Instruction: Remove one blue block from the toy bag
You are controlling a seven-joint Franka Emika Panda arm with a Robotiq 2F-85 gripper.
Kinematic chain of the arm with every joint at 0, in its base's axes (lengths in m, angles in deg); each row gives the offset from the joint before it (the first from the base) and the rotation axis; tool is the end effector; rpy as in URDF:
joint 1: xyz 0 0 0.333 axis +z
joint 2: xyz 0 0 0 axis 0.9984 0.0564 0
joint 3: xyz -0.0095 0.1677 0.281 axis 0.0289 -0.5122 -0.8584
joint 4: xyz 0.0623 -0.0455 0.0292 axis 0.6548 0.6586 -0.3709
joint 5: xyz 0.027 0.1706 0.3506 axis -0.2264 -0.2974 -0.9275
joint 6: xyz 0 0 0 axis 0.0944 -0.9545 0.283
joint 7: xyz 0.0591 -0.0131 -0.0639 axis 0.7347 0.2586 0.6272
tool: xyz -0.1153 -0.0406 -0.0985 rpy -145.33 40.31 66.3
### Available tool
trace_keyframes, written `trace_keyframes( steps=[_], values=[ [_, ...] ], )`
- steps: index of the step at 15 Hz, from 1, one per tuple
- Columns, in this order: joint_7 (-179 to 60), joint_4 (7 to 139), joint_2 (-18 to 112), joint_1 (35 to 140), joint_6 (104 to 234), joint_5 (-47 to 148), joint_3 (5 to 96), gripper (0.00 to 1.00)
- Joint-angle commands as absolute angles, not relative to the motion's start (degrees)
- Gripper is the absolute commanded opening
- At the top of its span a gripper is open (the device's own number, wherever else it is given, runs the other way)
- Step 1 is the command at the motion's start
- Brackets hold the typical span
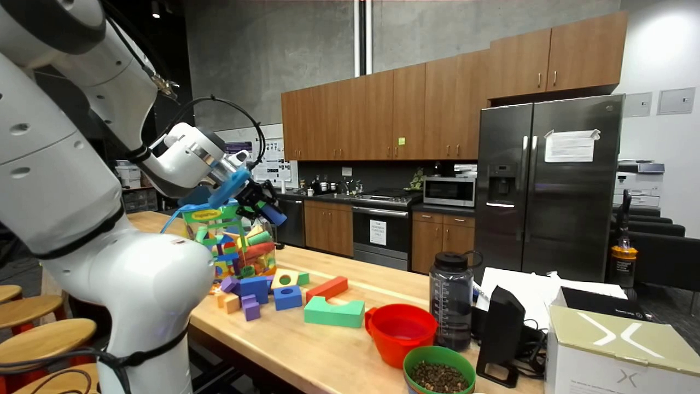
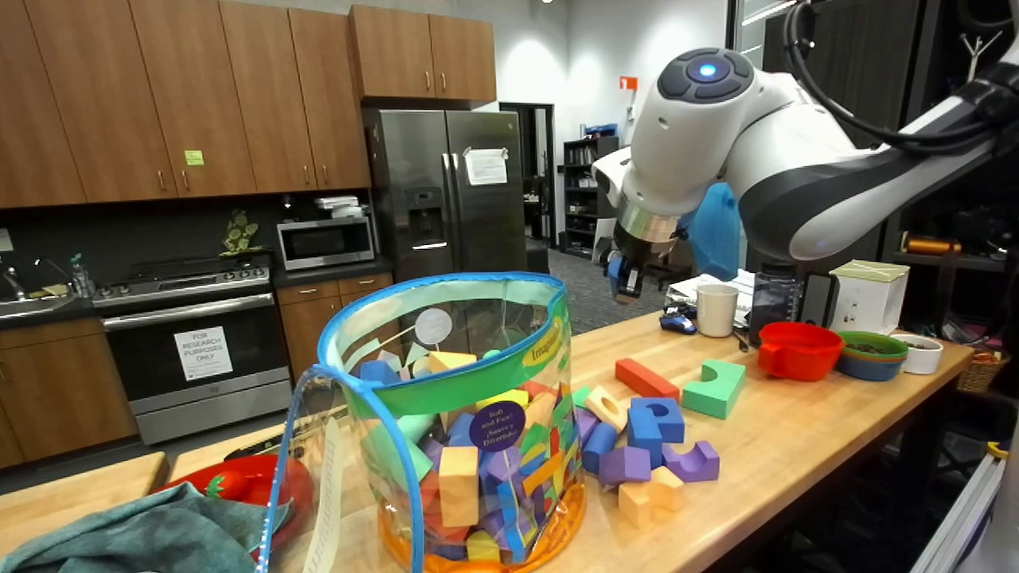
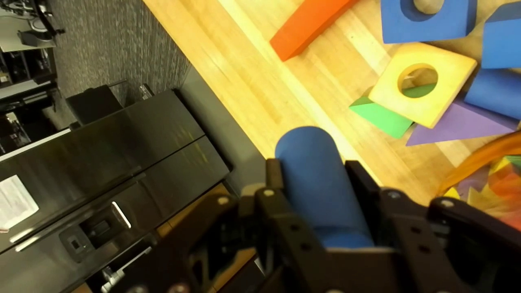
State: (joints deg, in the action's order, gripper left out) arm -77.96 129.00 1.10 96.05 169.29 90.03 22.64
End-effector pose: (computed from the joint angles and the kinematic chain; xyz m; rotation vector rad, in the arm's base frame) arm 0.3722 0.1972 0.4200 2.3311 0.7660 0.6597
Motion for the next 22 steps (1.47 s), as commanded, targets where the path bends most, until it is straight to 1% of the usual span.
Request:
trace_keyframes(
  steps=[1,9,12,15,18,21,22],
  values=[
    [-79.3,131.6,-0.5,96.8,170.0,90.6,23.3,0.16],
    [-87.5,137.8,-2.2,99.5,170.3,89.6,19.4,0.16],
    [-91.1,139.4,-0.6,101.9,172.0,87.1,18.5,0.16],
    [-90.0,139.4,3.5,103.9,176.2,80.1,19.0,0.16],
    [-87.8,139.9,6.3,102.3,182.2,77.0,19.0,0.16],
    [-86.4,137.2,11.4,97.1,187.6,80.4,17.9,0.16],
    [-86.7,136.2,13.3,96.5,188.8,82.9,18.9,0.16]
  ],
)
